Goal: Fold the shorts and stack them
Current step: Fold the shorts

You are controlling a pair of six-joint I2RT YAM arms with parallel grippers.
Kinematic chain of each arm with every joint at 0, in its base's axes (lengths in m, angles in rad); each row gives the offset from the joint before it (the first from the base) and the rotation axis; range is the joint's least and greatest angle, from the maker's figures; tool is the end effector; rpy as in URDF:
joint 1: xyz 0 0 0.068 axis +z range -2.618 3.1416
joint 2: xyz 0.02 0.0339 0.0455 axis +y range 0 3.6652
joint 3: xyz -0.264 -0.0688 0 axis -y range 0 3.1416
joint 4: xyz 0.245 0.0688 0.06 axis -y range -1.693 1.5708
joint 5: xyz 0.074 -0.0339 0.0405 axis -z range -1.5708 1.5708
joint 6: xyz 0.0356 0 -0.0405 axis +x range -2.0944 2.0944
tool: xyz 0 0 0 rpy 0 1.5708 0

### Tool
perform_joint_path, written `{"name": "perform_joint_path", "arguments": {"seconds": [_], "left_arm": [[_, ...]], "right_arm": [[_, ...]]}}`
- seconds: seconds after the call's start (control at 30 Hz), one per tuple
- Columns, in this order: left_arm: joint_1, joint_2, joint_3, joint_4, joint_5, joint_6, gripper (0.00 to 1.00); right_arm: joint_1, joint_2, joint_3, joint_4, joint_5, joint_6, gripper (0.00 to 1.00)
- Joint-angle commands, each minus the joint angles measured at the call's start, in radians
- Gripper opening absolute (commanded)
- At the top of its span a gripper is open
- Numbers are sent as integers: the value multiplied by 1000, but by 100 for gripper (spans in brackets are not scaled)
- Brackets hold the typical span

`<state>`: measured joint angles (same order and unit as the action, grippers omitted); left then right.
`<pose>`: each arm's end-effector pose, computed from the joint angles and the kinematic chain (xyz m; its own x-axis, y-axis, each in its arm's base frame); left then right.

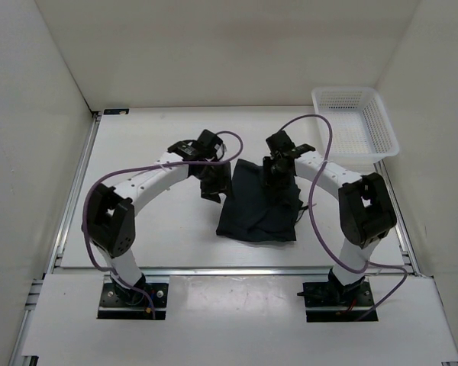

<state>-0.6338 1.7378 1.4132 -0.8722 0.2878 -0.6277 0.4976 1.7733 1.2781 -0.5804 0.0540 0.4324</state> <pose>0.2799 -0.2182 0.2519 -0.9897 0.0285 -0.1405 0.0867 0.8994 -0.4284 0.3254 0.1746 0.2121 -0.8923 -0.0085 -0.4514 -0.0883 0.9838 0.1560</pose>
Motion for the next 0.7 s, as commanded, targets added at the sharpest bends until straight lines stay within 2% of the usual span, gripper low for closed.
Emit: {"name": "perform_joint_path", "arguments": {"seconds": [0.0, 0.03, 0.13, 0.17, 0.2, 0.37, 0.53, 0.57, 0.6, 0.63, 0.67], "left_arm": [[75, -98, -3, -43, -30, 37, 61], [89, -98, -3, -54, -30, 37, 61], [134, -109, 6, -68, -30, 62, 61], [134, -119, 6, -80, -30, 72, 61], [149, -119, 6, -89, -39, 72, 61], [200, -158, -5, -90, -39, 92, 61], [246, -193, -25, -99, -39, 112, 61], [246, -202, -36, -99, -39, 112, 61], [258, -202, -36, -99, -39, 112, 61], [267, -211, -46, -99, -39, 112, 61], [267, -212, -46, -99, -39, 121, 61]], "right_arm": [[-4, 14, 47, -38, 46, 17, 41], [-4, 14, 56, -38, 58, 17, 30], [-4, 5, 82, -73, 93, 17, 15], [-4, 5, 83, -73, 105, 26, 4], [-4, -9, 83, -82, 106, 26, 0], [-4, -67, 92, -82, 223, 61, 0], [-4, -77, 101, -104, 218, 51, 0], [-4, -77, 101, -104, 180, 51, 7], [-4, -90, 84, -104, 147, 39, 31], [-4, -91, 73, -92, 120, 39, 41], [7, -103, 64, -91, 104, 39, 46]]}}
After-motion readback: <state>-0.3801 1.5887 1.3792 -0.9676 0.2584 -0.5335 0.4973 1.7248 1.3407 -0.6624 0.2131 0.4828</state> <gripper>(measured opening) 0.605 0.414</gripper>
